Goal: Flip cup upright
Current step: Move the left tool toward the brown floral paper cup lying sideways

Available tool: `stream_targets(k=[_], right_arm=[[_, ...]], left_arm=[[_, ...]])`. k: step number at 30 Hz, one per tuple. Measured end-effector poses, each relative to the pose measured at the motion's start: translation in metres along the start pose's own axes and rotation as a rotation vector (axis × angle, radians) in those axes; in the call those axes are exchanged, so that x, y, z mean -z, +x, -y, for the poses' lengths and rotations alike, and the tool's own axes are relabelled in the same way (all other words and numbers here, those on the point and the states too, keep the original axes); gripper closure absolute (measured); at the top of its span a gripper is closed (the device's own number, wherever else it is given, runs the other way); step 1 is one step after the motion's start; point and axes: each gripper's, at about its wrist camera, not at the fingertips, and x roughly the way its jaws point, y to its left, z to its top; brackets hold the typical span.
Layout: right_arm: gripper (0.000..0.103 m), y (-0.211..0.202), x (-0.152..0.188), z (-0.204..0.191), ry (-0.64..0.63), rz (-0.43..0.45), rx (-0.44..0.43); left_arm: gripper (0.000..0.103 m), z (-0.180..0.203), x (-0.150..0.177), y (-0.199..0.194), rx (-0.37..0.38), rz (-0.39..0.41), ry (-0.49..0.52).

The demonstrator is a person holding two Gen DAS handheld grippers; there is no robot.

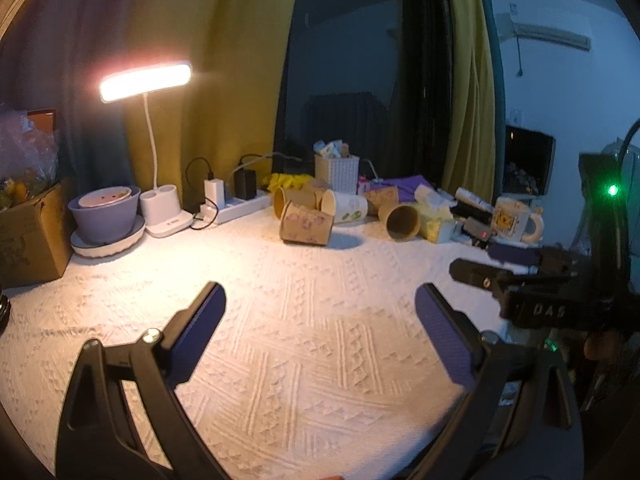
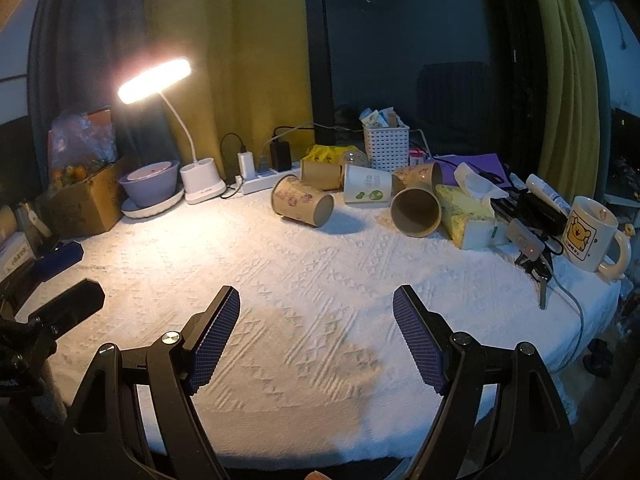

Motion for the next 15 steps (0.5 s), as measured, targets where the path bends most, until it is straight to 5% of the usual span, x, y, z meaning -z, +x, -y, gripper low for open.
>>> stream_targets(k=[15], right_arm=[[0.022, 0.07, -0.046, 0.045, 0.008, 0.021, 0.017]], left_arm=[[0.007, -0.009, -0.04, 0.103, 0.089, -0.228, 0.031]])
